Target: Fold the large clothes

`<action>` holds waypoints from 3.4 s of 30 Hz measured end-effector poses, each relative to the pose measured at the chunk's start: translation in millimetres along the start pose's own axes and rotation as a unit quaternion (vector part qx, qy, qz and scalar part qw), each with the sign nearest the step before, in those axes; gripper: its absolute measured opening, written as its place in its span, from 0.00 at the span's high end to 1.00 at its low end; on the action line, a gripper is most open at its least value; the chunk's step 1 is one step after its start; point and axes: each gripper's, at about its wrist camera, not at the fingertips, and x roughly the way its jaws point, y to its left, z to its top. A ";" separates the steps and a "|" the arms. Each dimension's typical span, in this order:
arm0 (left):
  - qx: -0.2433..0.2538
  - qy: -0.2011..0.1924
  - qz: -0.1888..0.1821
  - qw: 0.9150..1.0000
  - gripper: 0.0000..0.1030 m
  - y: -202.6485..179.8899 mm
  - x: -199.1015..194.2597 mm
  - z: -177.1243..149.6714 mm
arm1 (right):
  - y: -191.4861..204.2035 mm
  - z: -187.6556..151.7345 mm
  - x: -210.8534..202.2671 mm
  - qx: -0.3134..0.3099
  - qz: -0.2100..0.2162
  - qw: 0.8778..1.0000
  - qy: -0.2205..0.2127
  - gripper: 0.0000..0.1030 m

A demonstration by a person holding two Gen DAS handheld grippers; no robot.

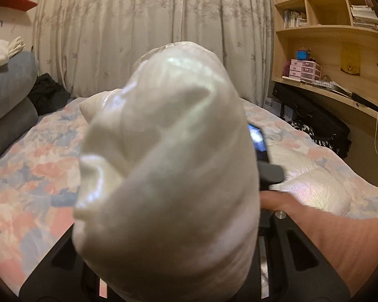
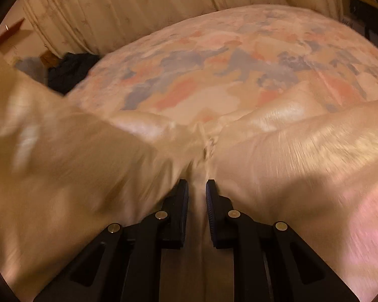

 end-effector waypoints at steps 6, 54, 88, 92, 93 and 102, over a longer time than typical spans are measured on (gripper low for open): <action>0.017 0.001 0.003 1.000 0.72 -16.7 -17.7 7.6 | -4.8 -55.7 -67.8 -0.057 0.008 0.998 0.008 0.86; 0.274 0.111 -0.228 0.928 0.24 -283.1 -10.1 -61.3 | -256.3 -182.4 -350.1 0.160 -0.085 0.974 -0.139 0.37; -0.077 0.194 -0.180 0.961 0.24 -127.8 179.6 80.3 | -228.4 4.8 -196.3 0.097 0.015 0.994 -0.045 0.70; -0.030 0.188 -0.175 0.966 0.24 -158.0 184.5 62.6 | -257.9 -33.5 -186.8 0.136 0.037 0.988 -0.069 0.70; -0.012 0.182 -0.165 0.969 0.24 -166.8 184.2 58.7 | -262.6 -38.4 -182.9 0.139 0.038 0.987 -0.076 0.70; 0.027 0.169 -0.141 0.975 0.16 -187.2 193.2 32.6 | -277.2 -38.2 -146.0 0.140 0.049 0.986 -0.077 0.66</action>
